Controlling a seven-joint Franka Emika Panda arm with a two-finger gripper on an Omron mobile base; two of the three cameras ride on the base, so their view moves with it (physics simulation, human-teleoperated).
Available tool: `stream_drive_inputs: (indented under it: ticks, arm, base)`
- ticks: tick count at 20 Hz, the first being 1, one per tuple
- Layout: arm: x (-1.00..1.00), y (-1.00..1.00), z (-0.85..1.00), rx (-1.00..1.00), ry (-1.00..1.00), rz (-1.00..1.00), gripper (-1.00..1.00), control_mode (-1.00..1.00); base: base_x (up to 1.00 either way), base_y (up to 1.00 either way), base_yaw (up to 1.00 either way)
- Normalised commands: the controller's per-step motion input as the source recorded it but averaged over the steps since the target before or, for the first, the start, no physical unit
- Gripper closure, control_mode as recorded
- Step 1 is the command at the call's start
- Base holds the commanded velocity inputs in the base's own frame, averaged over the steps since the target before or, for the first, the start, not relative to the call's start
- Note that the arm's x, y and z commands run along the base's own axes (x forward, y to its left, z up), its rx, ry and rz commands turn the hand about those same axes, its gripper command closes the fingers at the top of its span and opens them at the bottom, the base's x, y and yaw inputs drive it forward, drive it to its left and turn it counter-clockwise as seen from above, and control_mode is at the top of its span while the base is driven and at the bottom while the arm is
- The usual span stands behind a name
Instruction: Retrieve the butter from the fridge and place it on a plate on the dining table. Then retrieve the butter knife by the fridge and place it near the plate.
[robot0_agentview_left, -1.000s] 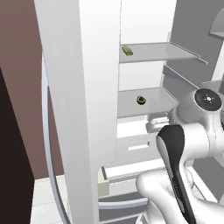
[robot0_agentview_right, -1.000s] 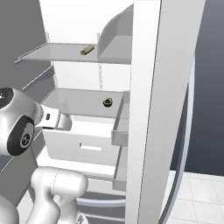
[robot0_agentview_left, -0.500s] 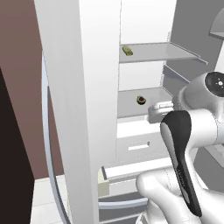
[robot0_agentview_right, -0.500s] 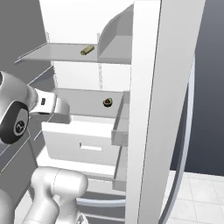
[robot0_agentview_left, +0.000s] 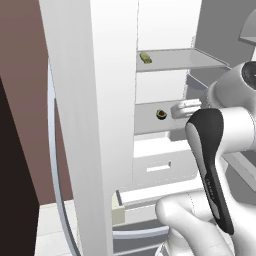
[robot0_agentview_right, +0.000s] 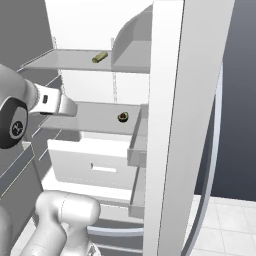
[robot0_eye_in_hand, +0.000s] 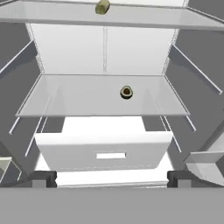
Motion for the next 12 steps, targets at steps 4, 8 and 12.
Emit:
stream_drive_inputs:
  ticks: [4, 8, 12]
  arm:
    - [0.08, 0.0, 0.21, 0.0, -0.11, 0.0, -1.0, -1.0]
    - [0.14, 0.0, 0.17, 0.0, -0.11, 0.0, -1.0, -1.0]
    - [0.09, 0.0, 0.27, 0.0, -0.14, 0.0, -1.0, -1.0]
  base:
    - [0.0, 0.0, 0.0]
    - [0.0, 0.0, 0.0]
    - [0.0, 0.0, 0.0]
